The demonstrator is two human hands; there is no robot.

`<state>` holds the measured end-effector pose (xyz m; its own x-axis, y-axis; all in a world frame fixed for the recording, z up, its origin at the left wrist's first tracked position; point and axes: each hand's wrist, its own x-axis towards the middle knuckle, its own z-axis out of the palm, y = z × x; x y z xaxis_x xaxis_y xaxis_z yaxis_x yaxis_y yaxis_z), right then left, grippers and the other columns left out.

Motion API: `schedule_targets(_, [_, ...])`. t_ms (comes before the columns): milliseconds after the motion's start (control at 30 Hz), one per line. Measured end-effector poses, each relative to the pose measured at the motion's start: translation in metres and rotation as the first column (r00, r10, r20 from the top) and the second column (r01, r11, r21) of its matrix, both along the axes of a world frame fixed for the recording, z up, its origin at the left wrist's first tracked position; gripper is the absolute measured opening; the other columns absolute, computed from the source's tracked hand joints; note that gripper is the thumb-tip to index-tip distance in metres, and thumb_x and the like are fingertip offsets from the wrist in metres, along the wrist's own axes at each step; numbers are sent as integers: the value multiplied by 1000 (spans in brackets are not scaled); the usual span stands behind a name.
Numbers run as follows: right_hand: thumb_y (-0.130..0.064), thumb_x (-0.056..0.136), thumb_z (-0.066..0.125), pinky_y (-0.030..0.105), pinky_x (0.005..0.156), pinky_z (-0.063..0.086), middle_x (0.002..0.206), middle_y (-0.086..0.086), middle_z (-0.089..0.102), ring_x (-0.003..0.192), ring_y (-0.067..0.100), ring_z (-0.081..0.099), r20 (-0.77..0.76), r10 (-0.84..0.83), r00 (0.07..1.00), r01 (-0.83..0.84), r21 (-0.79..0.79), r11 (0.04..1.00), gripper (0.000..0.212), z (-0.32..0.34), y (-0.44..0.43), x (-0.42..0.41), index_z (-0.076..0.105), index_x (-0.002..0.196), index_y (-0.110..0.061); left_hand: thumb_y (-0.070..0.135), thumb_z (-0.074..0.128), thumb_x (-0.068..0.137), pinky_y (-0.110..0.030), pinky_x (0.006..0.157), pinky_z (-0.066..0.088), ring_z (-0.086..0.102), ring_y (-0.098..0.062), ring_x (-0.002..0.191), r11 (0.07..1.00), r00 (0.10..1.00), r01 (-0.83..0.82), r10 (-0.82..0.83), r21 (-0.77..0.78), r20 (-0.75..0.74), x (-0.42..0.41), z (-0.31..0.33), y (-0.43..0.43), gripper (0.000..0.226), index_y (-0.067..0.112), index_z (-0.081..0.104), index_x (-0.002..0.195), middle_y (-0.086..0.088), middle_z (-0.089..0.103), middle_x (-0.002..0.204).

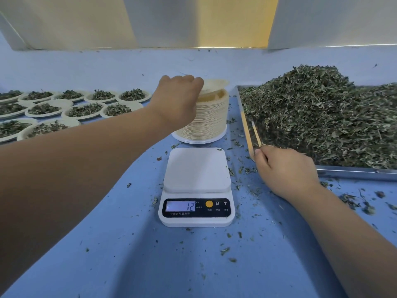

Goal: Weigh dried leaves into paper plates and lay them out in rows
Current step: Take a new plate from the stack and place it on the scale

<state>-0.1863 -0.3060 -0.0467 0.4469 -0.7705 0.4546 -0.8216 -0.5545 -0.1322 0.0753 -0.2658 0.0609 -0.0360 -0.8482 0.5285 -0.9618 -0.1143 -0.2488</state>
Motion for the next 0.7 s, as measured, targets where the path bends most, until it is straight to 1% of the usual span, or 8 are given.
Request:
schedule_targets(100, [-43, 105, 29, 25, 47, 24, 55, -5, 51, 48, 15, 47, -14, -3, 1000, 3, 3, 1000, 45, 0, -1, 0, 39, 65, -25, -1, 48, 83, -39, 80, 40, 55, -33, 90, 994, 951, -30, -3, -102, -308, 1, -4, 0, 30, 9, 69, 103, -9, 59, 98])
schedule_targets(167, [-44, 105, 28, 25, 47, 25, 55, -5, 51, 49, 15, 48, -22, -11, 1000, 11, 12, 1000, 45, -1, -1, 0, 42, 67, -24, -3, 50, 83, -39, 82, 49, 60, -32, 96, 979, 863, -27, -81, -205, -499, -1, -10, 1, 28, 6, 74, 94, -12, 64, 101])
schedule_targets(233, [-45, 102, 26, 26, 48, 28, 59, -6, 55, 51, 15, 51, -21, -22, 1000, 23, 20, 1000, 43, -1, -1, 1, 51, 74, -24, -7, 52, 83, -27, 88, 47, 62, -25, 105, 942, 749, -21, -208, -336, -629, -6, -18, 4, 29, 4, 77, 91, -10, 68, 109])
schedule_targets(333, [-42, 99, 42, 31, 61, 41, 96, -8, 70, 77, 20, 65, 142, -42, 989, 38, 35, 999, 32, 0, 0, 1, 54, 126, -30, -12, 49, 87, -5, 89, 38, 57, -9, 112, 901, 607, -10, -339, -433, -719, -15, -35, 16, 39, 13, 79, 88, 1, 63, 120])
schedule_targets(400, [-38, 96, 53, 35, 73, 48, 122, -11, 67, 96, 19, 67, 336, -5, 942, -24, 80, 996, 51, 1, 1, 1, 36, 143, -35, -11, 53, 89, -10, 94, 43, 58, -6, 113, 862, 531, 12, -435, -507, -727, -21, -45, 25, 40, 18, 80, 89, 4, 63, 119])
schedule_targets(500, [-27, 95, 64, 29, 89, 51, 141, -19, 54, 112, -3, 61, 583, 126, 802, -207, 74, 976, 68, 2, 6, 1, 26, 151, -36, -7, 61, 89, -14, 92, 47, 60, 0, 109, 800, 483, 56, -546, -598, -685, -30, -55, 39, 36, 25, 78, 89, 7, 66, 112])
schedule_targets(633, [-13, 95, 68, 12, 95, 49, 114, -30, 65, 106, -10, 64, 673, 246, 698, -306, -29, 951, 43, -3, 12, 8, 62, 136, -28, -9, 66, 86, -34, 97, 54, 64, -6, 110, 800, 373, -34, -545, -599, -750, -27, -68, 54, 41, 31, 76, 86, 6, 69, 111])
schedule_targets(700, [-11, 95, 69, 6, 87, 48, 106, -17, 74, 98, -3, 68, 672, 255, 695, -292, -61, 955, 33, -6, 15, 12, 72, 124, -25, -10, 70, 86, -44, 95, 57, 68, -16, 110, 822, 293, -61, -528, -566, -797, -22, -76, 62, 38, 27, 77, 88, 4, 70, 110])
